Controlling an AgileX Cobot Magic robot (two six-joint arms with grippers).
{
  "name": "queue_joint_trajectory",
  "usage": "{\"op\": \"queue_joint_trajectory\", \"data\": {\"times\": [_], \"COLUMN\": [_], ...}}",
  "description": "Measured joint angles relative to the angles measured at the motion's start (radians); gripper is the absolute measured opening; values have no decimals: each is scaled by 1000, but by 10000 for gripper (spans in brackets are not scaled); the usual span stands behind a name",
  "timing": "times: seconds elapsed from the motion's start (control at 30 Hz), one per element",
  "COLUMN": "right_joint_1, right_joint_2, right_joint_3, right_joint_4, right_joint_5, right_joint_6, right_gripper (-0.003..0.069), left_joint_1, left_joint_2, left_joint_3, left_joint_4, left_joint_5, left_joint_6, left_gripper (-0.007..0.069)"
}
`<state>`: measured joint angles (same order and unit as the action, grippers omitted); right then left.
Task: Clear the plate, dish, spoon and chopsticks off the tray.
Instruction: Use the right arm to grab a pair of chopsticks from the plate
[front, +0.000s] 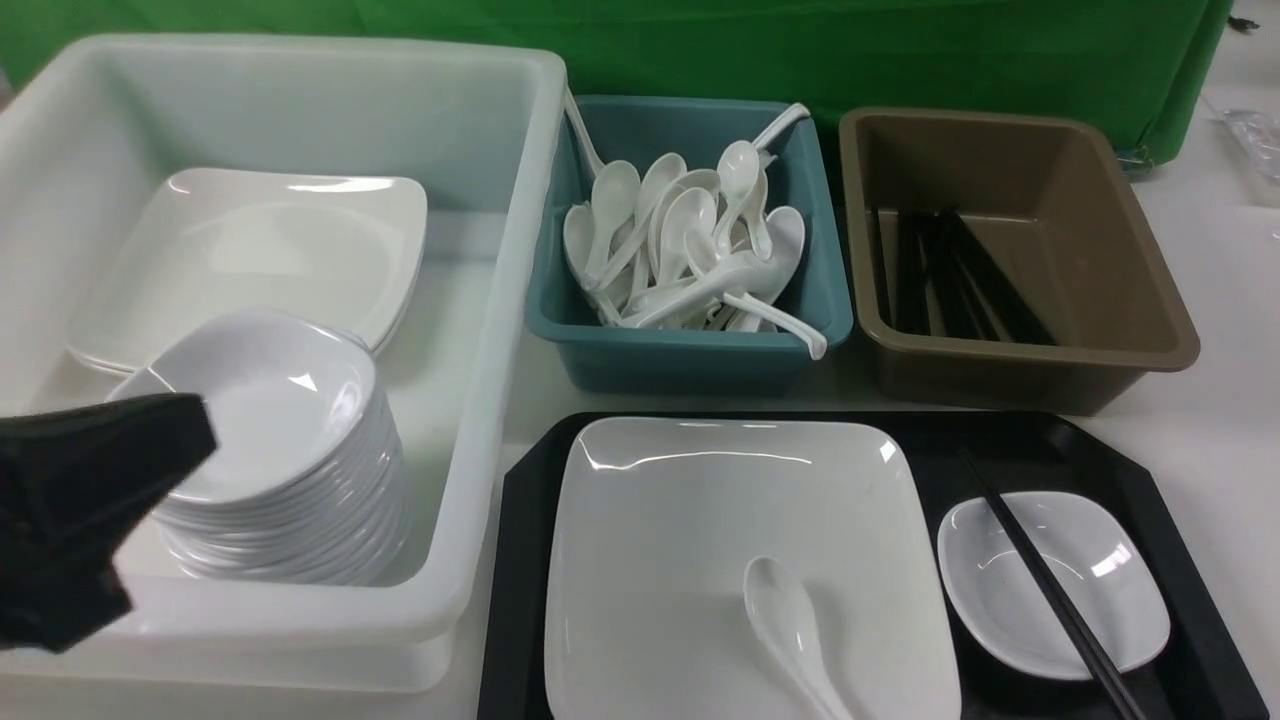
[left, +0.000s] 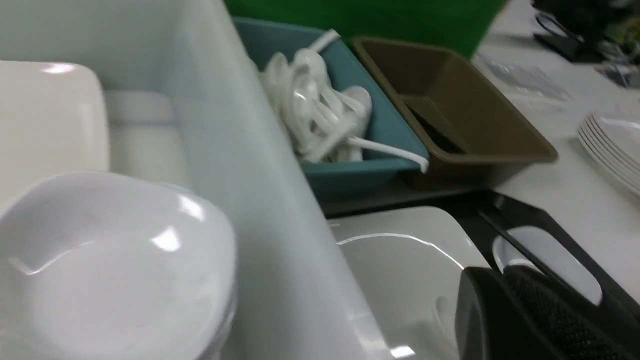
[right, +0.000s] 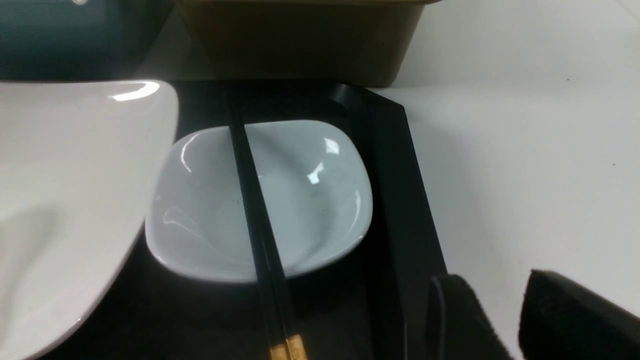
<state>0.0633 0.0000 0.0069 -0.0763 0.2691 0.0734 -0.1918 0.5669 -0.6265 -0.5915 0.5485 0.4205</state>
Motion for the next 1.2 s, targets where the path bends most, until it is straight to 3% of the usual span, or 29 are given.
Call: {"op": "queue_joint_trajectory", "data": {"times": [0.23,0.33,0.4,0.73,0.87,0.9,1.07,1.2], "right_joint_1": [0,0,0,0,24,56,160,220], "right_joint_2": [0,0,0,3,100,217,611,935], "right_joint_3": [0,0,0,-6,-128,-243,-540,-707], "right_joint_4": [0,46,128,191,194,194,194,194], "right_joint_5": [-6,-49,-130,-448,-269,-108,296,457], "right_joint_6": [0,53,154,359,285,167,-83,-220], "right_gripper": [242,242,242,221,184,180,179,201], "left_joint_1": [-206,-226,-226,-226,-226,-226,-226,-226], "left_joint_2": [208,232,230,227,227,227,226,227], "left_joint_3": [-14,-14,-14,-14,-14,-14,-15,-15], "left_joint_4": [30,33,33,-2,-55,-77,-115,-116], "left_joint_5": [-90,-97,-99,-102,-93,-74,-35,1], "left_joint_6": [82,113,121,132,199,276,372,391], "left_gripper": [17,17,17,17,17,17,17,17]}}
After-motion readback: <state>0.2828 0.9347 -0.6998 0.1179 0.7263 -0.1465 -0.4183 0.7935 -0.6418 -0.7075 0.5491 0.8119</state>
